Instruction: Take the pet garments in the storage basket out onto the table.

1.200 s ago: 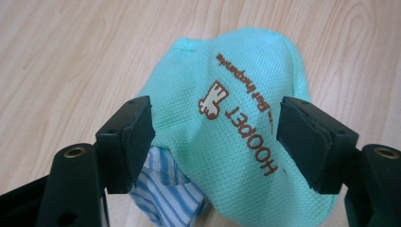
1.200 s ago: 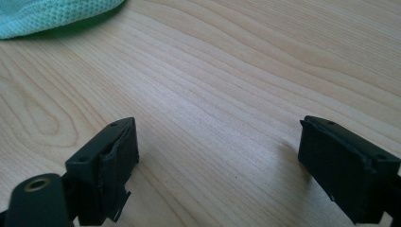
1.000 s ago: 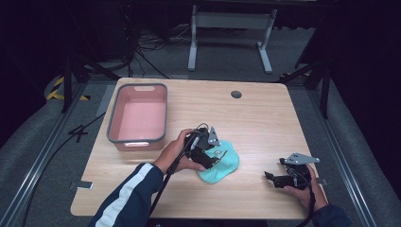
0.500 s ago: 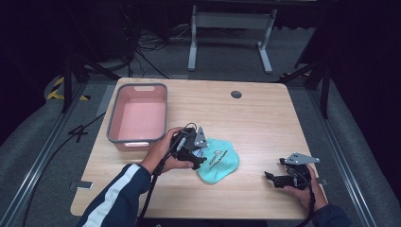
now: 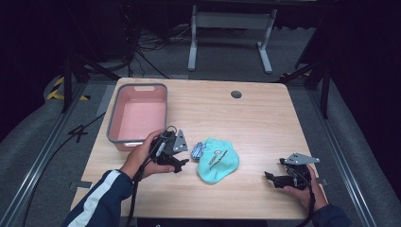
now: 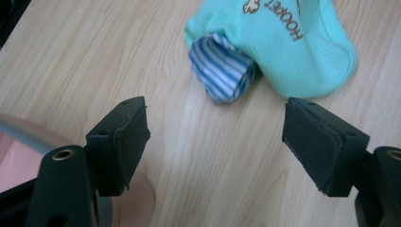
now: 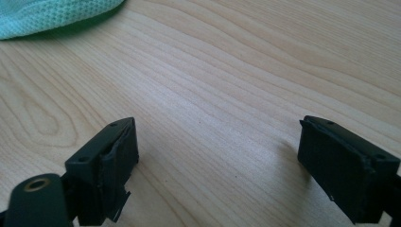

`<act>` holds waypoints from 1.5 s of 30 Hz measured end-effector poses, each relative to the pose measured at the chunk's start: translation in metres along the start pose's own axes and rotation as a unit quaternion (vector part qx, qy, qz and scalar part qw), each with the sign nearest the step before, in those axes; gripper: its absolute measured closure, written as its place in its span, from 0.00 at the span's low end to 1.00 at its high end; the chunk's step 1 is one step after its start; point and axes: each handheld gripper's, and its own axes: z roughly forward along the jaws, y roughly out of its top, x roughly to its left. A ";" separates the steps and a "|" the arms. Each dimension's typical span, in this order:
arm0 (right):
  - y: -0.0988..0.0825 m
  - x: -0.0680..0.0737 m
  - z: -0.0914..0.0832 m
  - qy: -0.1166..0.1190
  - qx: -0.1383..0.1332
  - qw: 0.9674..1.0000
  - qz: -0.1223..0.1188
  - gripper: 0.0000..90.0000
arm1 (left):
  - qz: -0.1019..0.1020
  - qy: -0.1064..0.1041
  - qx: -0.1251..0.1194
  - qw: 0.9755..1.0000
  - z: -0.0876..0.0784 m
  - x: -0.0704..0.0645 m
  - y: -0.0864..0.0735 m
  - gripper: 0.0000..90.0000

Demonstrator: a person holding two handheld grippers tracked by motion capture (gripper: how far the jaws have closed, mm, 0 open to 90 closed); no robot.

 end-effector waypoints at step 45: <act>0.000 0.000 0.000 -0.001 0.000 1.000 0.001 0.15 | -0.168 0.015 -0.031 0.985 -0.022 0.003 -0.197 0.22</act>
